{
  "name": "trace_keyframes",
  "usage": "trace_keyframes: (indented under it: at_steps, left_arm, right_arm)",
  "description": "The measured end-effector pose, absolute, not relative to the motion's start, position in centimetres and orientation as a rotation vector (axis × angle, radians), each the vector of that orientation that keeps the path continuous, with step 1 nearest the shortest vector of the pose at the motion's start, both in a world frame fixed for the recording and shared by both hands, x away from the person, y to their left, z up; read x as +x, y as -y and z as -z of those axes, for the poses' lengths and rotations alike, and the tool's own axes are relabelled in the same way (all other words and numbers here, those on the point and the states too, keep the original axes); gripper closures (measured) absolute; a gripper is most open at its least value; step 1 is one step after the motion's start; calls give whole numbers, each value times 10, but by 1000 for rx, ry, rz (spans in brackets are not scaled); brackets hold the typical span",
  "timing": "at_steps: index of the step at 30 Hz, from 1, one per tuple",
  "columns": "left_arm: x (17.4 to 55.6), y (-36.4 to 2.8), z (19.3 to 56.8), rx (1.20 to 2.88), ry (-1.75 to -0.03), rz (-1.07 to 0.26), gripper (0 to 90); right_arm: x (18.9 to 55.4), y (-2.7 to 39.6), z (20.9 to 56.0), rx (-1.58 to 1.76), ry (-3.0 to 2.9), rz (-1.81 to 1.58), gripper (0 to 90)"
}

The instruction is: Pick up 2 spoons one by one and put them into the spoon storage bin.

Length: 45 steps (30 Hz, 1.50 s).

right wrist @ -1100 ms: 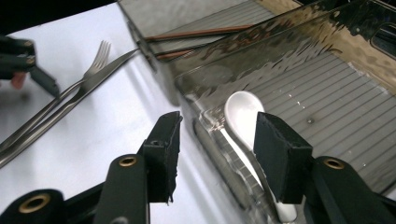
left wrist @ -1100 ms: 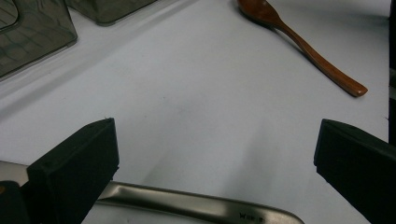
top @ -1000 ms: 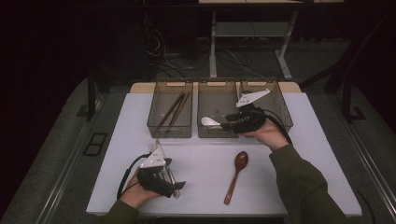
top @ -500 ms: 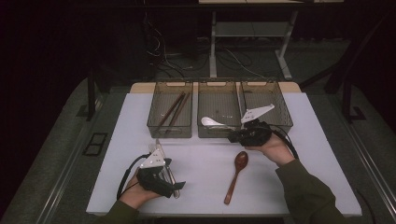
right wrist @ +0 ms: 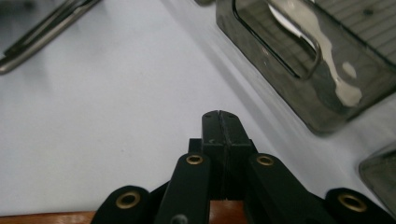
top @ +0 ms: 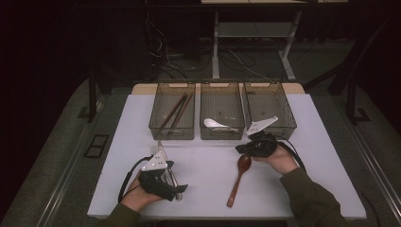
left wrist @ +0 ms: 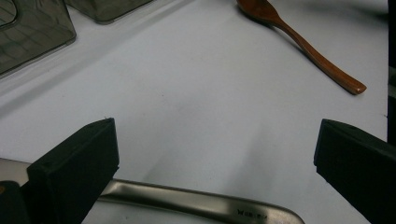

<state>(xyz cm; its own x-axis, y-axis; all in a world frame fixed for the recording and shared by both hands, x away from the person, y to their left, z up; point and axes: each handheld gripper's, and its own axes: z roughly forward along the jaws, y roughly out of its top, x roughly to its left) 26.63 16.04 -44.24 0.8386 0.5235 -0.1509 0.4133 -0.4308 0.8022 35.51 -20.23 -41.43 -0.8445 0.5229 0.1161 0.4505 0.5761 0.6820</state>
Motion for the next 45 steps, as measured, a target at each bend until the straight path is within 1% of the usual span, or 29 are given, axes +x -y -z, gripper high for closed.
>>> trace_keyframes:
  at_steps: [13, 32, 45]
  left_arm:
    - [267, -160, 443, 2084, -682, -146, 0]
    - [267, -160, 443, 2084, -681, -147, 0]
    - [266, -160, 442, 2081, -683, -148, 0]
  right_arm:
    - [359, 193, 431, 848, -2727, -1000, 893]
    - [359, 198, 435, 861, -2735, -926, 894]
    - [352, 209, 435, 868, -2746, -895, 894]
